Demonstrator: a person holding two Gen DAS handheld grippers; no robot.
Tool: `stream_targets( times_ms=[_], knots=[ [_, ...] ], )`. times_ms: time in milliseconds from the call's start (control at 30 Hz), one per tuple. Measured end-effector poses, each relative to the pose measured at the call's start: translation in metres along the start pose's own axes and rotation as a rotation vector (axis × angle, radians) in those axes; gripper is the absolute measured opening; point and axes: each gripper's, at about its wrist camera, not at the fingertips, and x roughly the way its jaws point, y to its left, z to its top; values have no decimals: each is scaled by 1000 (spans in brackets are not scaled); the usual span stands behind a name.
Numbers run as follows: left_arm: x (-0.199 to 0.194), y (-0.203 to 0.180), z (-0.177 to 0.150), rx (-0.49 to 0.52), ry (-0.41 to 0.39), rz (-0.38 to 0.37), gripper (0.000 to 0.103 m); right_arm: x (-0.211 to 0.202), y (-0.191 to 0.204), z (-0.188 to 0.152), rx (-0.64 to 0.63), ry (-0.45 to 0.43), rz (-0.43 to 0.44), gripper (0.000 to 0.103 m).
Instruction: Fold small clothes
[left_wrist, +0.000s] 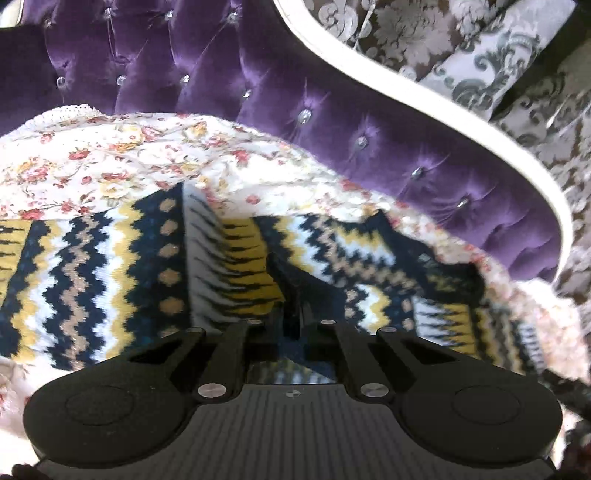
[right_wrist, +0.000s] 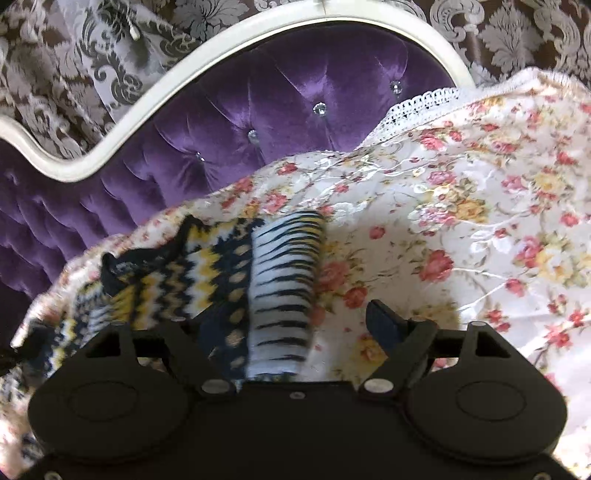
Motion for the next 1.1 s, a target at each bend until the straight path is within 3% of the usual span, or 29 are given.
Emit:
stream_targets(
  times_ms=[167,267,333,367,467,533,600,800,900,1100],
  knots=[
    [15,-6,-11,107,-7,64,11,6,22,-5,-180,27,-127,83],
    [14,-20,-18,233,-32,121,13,12,36,-11,-317,19,-221,95],
    [13,-29,-21,320,-46,175,29,12,36,-10,-308,22,-223,95],
    [11,-30,-22,340,-47,178,31,11,32,-8,-276,28,-212,94],
    [-1,-25,-23,297,-45,115,42,4,22,-3,-198,31,-184,94],
    [-15,-19,-26,249,-53,76,59,-3,20,2,-168,29,-165,94],
    [-29,-15,-32,215,-50,33,66,-15,23,5,-130,16,-137,94],
    [-72,5,-49,179,-43,7,77,-48,44,13,-32,-22,-24,96],
    [-91,23,-52,164,-37,14,86,-62,54,9,52,-16,8,103],
    [-128,69,-49,116,-103,67,90,-81,83,-19,43,20,-61,103]
  ],
)
